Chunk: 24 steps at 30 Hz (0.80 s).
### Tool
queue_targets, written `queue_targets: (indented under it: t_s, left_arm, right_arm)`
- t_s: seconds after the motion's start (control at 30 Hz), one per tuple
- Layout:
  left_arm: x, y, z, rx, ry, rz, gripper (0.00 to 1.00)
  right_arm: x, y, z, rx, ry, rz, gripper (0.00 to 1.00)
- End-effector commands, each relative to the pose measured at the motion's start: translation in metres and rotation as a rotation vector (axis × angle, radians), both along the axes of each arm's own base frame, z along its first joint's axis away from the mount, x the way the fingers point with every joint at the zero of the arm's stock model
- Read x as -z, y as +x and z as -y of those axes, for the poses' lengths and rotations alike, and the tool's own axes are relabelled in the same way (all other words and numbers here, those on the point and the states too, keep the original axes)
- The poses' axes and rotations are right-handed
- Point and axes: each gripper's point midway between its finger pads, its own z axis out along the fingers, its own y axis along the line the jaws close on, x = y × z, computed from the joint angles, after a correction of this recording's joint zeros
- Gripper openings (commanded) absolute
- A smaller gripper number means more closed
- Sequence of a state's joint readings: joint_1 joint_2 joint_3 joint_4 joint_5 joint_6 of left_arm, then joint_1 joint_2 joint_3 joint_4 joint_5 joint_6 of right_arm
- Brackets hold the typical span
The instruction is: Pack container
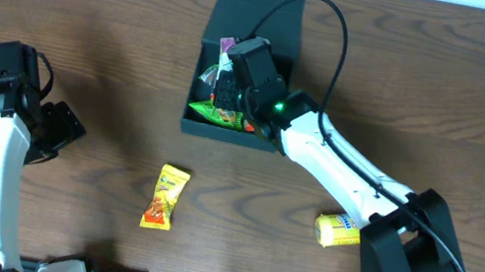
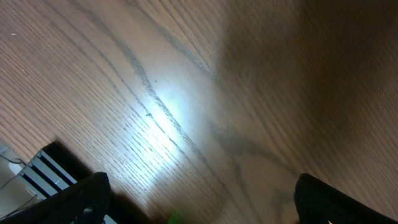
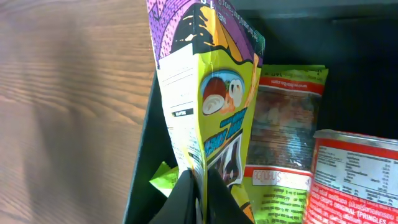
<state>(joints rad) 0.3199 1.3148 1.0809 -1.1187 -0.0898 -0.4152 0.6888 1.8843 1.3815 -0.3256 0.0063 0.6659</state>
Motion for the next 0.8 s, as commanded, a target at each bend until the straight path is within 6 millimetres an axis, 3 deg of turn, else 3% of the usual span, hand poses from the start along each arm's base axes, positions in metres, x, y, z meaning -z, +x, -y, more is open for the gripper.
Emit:
queue_targets:
  t_s: [0.0,0.37,0.53,0.77]
  left_arm:
    - [0.0,-0.001,-0.003,-0.011,0.012,-0.009,0.95]
    - [0.0,-0.001,-0.003,-0.011,0.012,-0.009,0.95]
    - [0.0,-0.001,-0.003,-0.011,0.012,-0.009,0.95]
    - [0.0,-0.001,-0.003,-0.011,0.011,-0.009,0.95]
  right_arm:
    - [-0.011,-0.003,-0.008,-0.013,0.005,0.043,0.11]
    - [-0.026,-0.007,-0.028,-0.044,0.047,0.097,0.31]
    - [-0.028,-0.006,-0.024,-0.041,0.038,0.1,0.27]
    - [-0.027,-0.016,-0.031,-0.089,0.063,0.065,0.12]
